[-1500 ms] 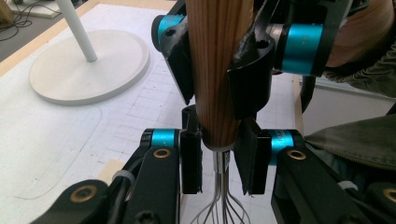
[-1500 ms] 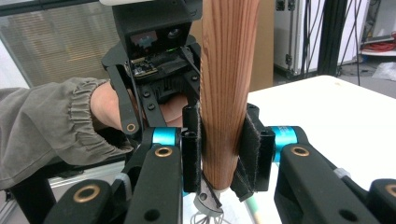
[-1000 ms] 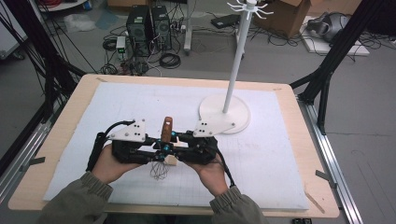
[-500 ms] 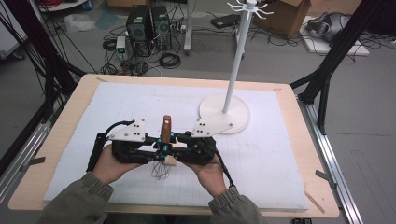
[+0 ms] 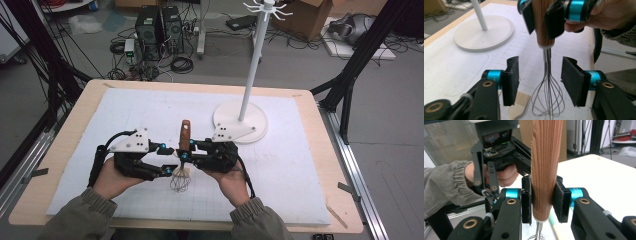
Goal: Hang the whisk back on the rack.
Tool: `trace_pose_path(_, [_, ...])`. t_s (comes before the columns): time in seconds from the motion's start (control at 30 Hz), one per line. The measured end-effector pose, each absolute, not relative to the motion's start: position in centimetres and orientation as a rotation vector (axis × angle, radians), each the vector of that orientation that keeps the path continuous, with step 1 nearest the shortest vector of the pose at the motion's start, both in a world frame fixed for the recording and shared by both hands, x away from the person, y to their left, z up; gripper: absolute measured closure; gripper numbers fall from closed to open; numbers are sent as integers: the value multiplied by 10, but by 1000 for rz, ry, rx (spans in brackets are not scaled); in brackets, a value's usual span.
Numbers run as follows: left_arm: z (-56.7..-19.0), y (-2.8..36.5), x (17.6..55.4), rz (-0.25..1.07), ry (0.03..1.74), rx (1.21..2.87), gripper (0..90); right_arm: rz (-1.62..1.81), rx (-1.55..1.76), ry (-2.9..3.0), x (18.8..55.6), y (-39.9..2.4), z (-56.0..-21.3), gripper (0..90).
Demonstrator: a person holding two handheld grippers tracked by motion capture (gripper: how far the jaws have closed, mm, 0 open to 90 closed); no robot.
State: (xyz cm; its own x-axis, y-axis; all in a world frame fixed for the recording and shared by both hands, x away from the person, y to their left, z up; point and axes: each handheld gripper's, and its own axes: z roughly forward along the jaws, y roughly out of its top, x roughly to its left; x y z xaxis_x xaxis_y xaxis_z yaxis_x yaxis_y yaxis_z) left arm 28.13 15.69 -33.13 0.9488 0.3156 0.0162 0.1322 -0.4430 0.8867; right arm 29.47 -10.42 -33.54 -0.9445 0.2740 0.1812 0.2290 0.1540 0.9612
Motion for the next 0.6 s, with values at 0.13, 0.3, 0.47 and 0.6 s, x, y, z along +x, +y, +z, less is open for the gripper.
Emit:
trace_pose_path(0.13, [-333, 163, 280, 251, 336, 2036, 406, 1932, 522, 2369, 297, -110, -334, 720])
trace_pose_path(0.3, [-337, 171, 277, 276, 363, 2028, 356, 1898, 540, 2380, 300, -118, -332, 720])
trace_pose_path(0.47, [-343, 180, 277, 286, 405, 2022, 316, 1875, 557, 2379, 303, -128, -328, 720])
trace_pose_path(0.6, [-347, 186, 276, 298, 433, 2011, 290, 1859, 568, 2376, 307, -136, -326, 720])
